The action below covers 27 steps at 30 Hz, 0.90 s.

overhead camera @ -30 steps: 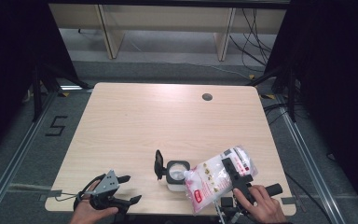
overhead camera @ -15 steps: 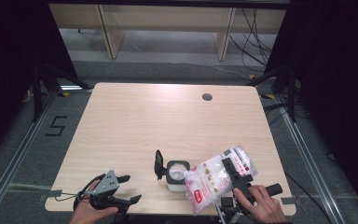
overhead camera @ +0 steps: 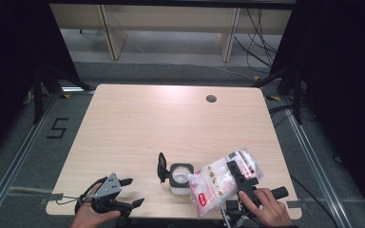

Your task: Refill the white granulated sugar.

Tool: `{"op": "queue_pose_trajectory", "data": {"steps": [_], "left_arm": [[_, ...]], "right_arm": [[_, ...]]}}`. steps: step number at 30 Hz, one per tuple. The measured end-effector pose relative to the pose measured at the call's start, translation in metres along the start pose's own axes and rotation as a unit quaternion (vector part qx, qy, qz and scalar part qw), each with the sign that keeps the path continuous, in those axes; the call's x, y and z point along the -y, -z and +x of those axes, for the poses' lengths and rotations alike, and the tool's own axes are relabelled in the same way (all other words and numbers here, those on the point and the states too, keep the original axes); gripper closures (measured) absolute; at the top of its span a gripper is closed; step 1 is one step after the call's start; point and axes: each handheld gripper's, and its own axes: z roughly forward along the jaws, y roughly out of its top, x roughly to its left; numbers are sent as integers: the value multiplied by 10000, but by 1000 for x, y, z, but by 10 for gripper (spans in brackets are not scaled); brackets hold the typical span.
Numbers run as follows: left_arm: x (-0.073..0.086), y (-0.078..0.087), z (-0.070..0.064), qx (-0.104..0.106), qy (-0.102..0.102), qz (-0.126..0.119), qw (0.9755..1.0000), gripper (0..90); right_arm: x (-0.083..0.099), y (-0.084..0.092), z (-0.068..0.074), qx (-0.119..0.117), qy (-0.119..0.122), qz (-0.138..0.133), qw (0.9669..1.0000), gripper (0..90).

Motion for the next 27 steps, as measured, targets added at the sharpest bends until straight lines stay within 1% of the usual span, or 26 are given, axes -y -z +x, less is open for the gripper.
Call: {"op": "queue_pose_trajectory", "data": {"steps": [1,2,4,5,6,7,9,10,11,13,14,16,18,19,20,21,24,25,26,27], "left_arm": [[0,0,0,5,56,9,10000,195],[0,0,0,-8,35,-3,10000,195],[0,0,0,-27,13,18,10000,195],[0,0,0,-1,-2,-5,10000,195],[0,0,0,0,-6,2,10000,195],[0,0,0,6,60,11,10000,195],[0,0,0,-25,29,7,10000,195],[0,0,0,-6,25,22,10000,195],[0,0,0,0,-10,-3,10000,195],[0,0,0,-5,33,-2,10000,195],[-1,0,1,-3,-91,-1,10000,195],[0,0,0,0,2,-2,10000,195],[0,0,0,-4,43,2,10000,195],[0,0,0,-11,40,-7,10000,195],[0,0,0,-11,31,8,10000,195],[0,0,0,-6,26,13,10000,195],[0,0,0,-10,36,6,10000,195],[0,0,0,-21,26,5,10000,195],[0,0,0,-12,-22,11,10000,195],[0,0,0,1,-3,-2,10000,195]], "right_arm": [[0,0,-1,-13,61,-41,10000,484],[0,0,-1,-66,67,-6,10000,484],[0,0,-1,-61,58,-2,10000,484],[0,0,-1,-53,11,27,10000,484],[0,0,0,-15,23,-20,10000,484],[0,0,-1,-62,79,-9,9999,484],[0,0,-3,-63,115,-38,9999,484],[0,-1,-3,-50,140,-54,9999,485],[0,-1,-2,0,119,-81,9999,484],[0,-1,0,-45,18,-59,10000,484],[-1,-1,-2,-60,130,-58,9999,485],[0,-1,-1,-39,65,-79,9999,485],[0,-1,0,-48,9,-64,10000,485],[0,-1,-2,-38,126,-72,9999,485],[-1,0,-3,-57,134,-46,9999,485],[0,-1,-1,-36,71,-66,9999,485],[-1,-1,-3,2,154,-77,9999,485],[-1,0,-3,-49,173,-40,9998,485],[-1,0,-3,-42,168,-34,9998,485],[-2,0,-4,-15,237,-60,9997,485]]}}
